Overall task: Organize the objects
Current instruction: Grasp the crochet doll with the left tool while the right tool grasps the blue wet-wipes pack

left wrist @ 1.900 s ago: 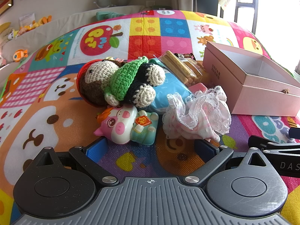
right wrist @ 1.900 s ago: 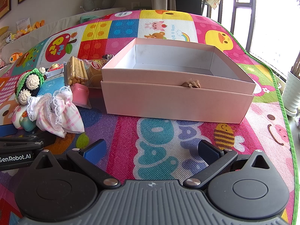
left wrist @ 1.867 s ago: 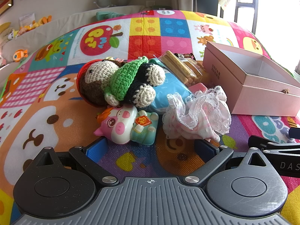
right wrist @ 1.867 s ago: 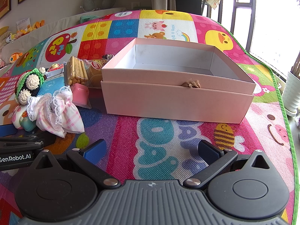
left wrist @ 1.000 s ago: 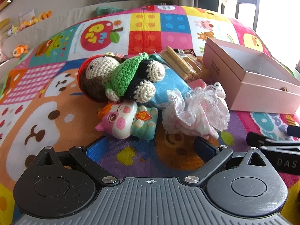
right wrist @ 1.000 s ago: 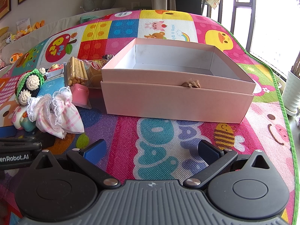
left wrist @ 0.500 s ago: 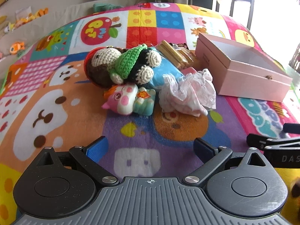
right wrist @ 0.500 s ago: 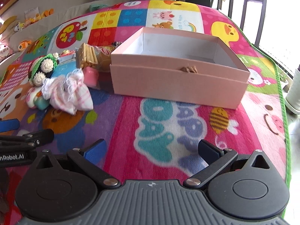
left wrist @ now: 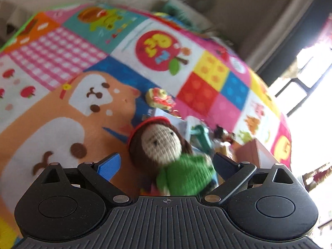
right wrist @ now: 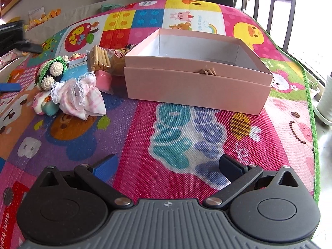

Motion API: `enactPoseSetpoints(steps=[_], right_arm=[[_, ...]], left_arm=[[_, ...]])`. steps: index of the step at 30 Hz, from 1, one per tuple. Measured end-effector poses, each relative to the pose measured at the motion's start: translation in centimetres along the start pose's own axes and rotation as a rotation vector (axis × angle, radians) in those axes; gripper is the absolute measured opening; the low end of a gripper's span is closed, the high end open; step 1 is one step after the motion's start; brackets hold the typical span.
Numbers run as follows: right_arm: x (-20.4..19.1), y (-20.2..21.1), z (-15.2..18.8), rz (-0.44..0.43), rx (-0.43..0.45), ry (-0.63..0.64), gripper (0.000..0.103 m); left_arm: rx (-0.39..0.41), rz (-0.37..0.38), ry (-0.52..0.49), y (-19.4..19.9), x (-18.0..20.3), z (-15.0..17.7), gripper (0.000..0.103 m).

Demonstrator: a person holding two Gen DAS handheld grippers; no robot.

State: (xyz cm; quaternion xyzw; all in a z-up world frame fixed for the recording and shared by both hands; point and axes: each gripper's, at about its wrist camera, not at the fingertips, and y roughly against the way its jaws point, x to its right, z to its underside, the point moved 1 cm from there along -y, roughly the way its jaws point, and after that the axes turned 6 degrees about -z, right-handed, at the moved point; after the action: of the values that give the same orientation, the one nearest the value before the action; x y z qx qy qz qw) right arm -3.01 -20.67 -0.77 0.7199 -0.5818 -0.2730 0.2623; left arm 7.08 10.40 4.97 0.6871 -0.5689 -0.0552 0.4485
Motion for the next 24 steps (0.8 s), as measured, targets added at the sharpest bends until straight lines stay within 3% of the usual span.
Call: enactPoseSetpoints(steps=[5,8,11,15,21,22,24], right_arm=[[0.0,0.0,0.0,0.0,-0.002,0.0,0.103],[0.0,0.0,0.1,-0.003,-0.005,0.004,0.103],[0.1,0.1,0.1,-0.014,-0.011,0.011,0.103],[-0.2,0.4,-0.7,-0.064,-0.016,0.033,0.103],[-5.5,2.1,-5.1,-0.145,0.14,0.22,0.102],[-6.8,1.8,-6.1,-0.178,0.138,0.239,0.1],[-9.0,0.4,-7.5,-0.245,0.108,0.255,0.082]], left_arm=[[-0.07,-0.098,-0.039,-4.5,1.2,-0.4,0.098],[-0.041,-0.114,-0.086,-5.4,1.3,-0.1,0.093],[-0.037,-0.052,-0.115,-4.6,0.6,0.1,0.079],[-0.057,0.047,-0.195,-2.3,-1.4,0.5,0.078],[-0.01,0.132,-0.357,3.3,-3.7,1.4,0.077],[-0.004,0.134,-0.369,4.0,-4.0,1.4,0.077],[0.014,0.141,-0.37,5.3,-4.9,1.5,0.077]])
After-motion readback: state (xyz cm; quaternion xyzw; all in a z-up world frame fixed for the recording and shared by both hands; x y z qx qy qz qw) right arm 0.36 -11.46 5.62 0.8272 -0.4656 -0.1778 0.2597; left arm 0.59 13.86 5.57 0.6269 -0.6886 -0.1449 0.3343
